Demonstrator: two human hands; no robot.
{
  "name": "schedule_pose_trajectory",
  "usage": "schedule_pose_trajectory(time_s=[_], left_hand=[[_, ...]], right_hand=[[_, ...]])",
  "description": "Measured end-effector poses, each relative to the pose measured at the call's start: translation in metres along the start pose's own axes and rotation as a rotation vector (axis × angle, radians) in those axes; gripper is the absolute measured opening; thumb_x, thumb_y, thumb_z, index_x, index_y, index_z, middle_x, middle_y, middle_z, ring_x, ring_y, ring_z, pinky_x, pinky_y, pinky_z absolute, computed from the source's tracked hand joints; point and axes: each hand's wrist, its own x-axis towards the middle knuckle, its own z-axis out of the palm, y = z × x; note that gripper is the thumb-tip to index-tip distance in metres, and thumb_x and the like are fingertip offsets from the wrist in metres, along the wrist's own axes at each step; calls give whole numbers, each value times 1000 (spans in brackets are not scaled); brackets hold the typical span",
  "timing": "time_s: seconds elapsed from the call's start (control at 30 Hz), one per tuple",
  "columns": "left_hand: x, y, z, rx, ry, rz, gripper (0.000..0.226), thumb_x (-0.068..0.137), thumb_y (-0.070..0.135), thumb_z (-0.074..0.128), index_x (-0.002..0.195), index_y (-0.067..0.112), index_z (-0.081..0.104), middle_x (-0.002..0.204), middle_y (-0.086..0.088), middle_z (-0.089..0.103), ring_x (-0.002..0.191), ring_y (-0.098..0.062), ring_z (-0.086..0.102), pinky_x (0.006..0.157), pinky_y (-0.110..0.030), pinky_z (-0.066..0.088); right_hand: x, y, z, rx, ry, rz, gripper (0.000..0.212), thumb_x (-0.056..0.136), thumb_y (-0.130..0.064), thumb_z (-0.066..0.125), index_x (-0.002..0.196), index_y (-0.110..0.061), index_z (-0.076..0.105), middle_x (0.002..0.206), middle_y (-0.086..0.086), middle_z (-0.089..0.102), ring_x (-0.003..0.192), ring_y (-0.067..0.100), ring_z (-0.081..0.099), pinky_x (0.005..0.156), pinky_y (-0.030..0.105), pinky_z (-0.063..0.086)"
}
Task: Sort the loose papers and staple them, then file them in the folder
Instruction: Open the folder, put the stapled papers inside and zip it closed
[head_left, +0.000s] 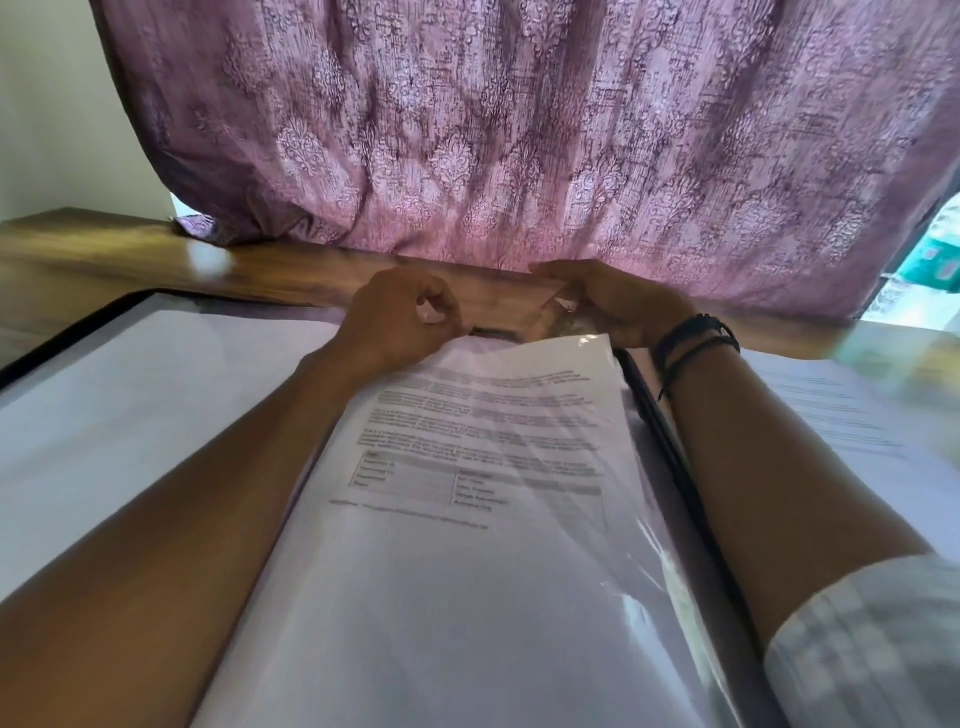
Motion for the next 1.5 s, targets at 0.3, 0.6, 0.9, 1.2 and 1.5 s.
schedule_pose_trajectory(time_s=[0.3, 0.6, 0.9, 1.2, 1.5], left_hand=[[1, -7, -3, -26, 93, 25, 6, 78, 18, 74, 80, 13, 72, 84, 4, 65, 81, -14, 61, 75, -30, 50], [-4, 0, -2, 55, 92, 0, 34, 73, 40, 72, 93, 20, 52, 94, -2, 55, 86, -22, 55, 76, -43, 53], [-21, 137, -8, 113, -128, -108, 66, 68, 87, 43, 70, 21, 48, 62, 4, 52, 56, -12, 51, 61, -32, 47], [-10, 149, -101, 185, -197, -214, 4, 86, 12, 62, 86, 10, 58, 82, -12, 61, 59, -13, 57, 38, -13, 41], [-19, 73, -219, 488, -90, -340, 5, 94, 16, 57, 95, 11, 57, 94, -11, 52, 76, -21, 49, 53, -23, 35]], right_hand=[[-45, -1, 0, -36, 129, -70, 61, 90, -59, 53, 122, -6, 55, 80, 4, 67, 70, 19, 63, 66, 30, 56], [-99, 30, 15, 40, -19, 84, 93, 84, -79, 28, 131, -4, 57, 117, 22, 66, 91, 36, 68, 72, 43, 58], [-106, 33, 33, 403, -251, -130, 101, 81, -85, 20, 125, -5, 64, 132, 24, 58, 122, 39, 55, 109, 56, 34], [-108, 25, 66, 419, -254, -208, 98, 84, -77, 18, 131, 1, 55, 132, 19, 60, 113, 34, 63, 92, 46, 53], [-95, 35, 90, 88, 72, -339, 43, 92, -39, 54, 112, -3, 66, 110, 15, 71, 101, 31, 69, 87, 39, 57]])
